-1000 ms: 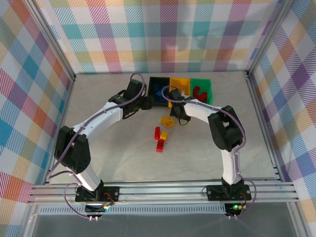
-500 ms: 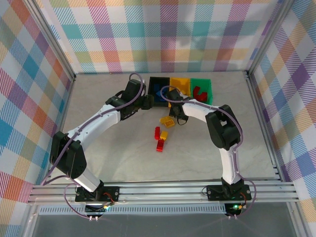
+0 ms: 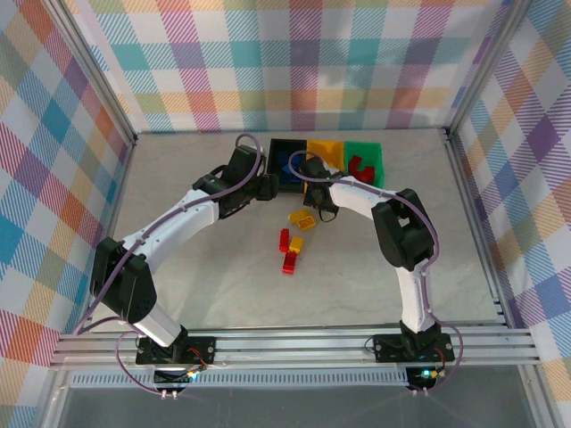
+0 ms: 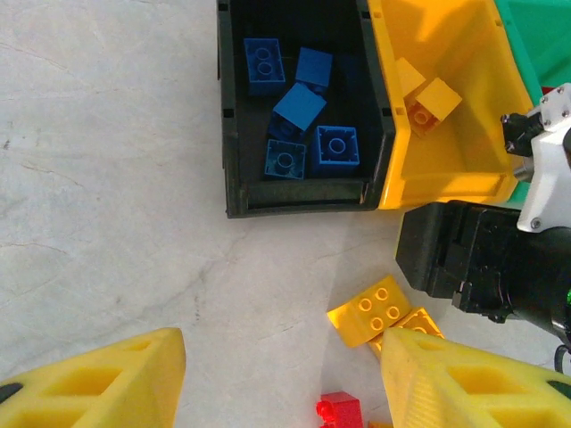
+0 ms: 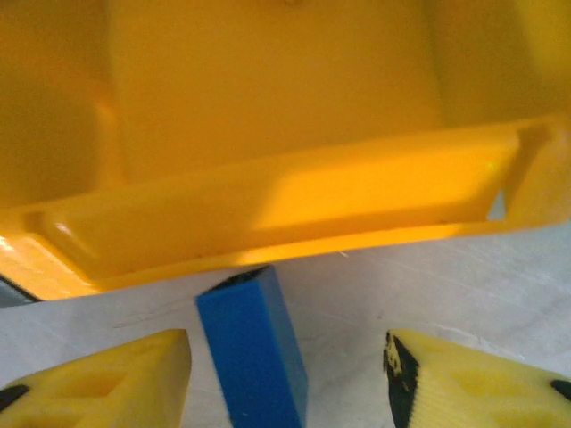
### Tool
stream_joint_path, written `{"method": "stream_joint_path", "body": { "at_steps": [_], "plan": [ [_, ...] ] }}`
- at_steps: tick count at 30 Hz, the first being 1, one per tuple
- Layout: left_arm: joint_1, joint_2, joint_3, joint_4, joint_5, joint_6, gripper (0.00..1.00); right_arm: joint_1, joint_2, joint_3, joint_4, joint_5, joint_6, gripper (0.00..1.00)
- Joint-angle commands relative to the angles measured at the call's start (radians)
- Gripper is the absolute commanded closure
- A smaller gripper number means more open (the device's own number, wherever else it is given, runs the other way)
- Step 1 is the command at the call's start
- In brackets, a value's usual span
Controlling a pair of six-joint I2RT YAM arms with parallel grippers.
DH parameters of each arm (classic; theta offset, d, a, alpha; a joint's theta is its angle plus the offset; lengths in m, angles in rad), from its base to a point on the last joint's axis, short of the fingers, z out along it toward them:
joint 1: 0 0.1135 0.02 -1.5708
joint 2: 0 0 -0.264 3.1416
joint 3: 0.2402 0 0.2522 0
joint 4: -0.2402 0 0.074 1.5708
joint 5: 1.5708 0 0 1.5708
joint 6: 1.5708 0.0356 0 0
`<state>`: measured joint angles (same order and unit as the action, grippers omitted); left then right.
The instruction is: Sort the legos into containers by color
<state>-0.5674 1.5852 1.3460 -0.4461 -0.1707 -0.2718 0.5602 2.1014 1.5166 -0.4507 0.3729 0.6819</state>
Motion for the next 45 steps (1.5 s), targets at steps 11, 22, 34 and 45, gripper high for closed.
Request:
{"method": "stream_joint_path", "body": {
  "at_steps": [11,22,34,45],
  "plan": [
    [-0.014,-0.061,-0.019,-0.037,-0.013,0.005,0.41,-0.029,0.027,0.023,0.035,-0.083,-0.128,0.72],
    [-0.036,-0.098,-0.042,-0.059,-0.015,-0.056,0.42,-0.026,-0.148,-0.024,0.056,-0.149,-0.235,0.84],
    [-0.065,-0.150,-0.094,-0.126,-0.058,-0.062,0.42,-0.029,-0.002,0.338,-0.044,-0.200,-0.334,0.83],
    [-0.066,-0.172,-0.133,-0.160,-0.075,-0.067,0.42,-0.045,0.301,0.777,-0.189,-0.256,-0.364,0.75]
  ]
}}
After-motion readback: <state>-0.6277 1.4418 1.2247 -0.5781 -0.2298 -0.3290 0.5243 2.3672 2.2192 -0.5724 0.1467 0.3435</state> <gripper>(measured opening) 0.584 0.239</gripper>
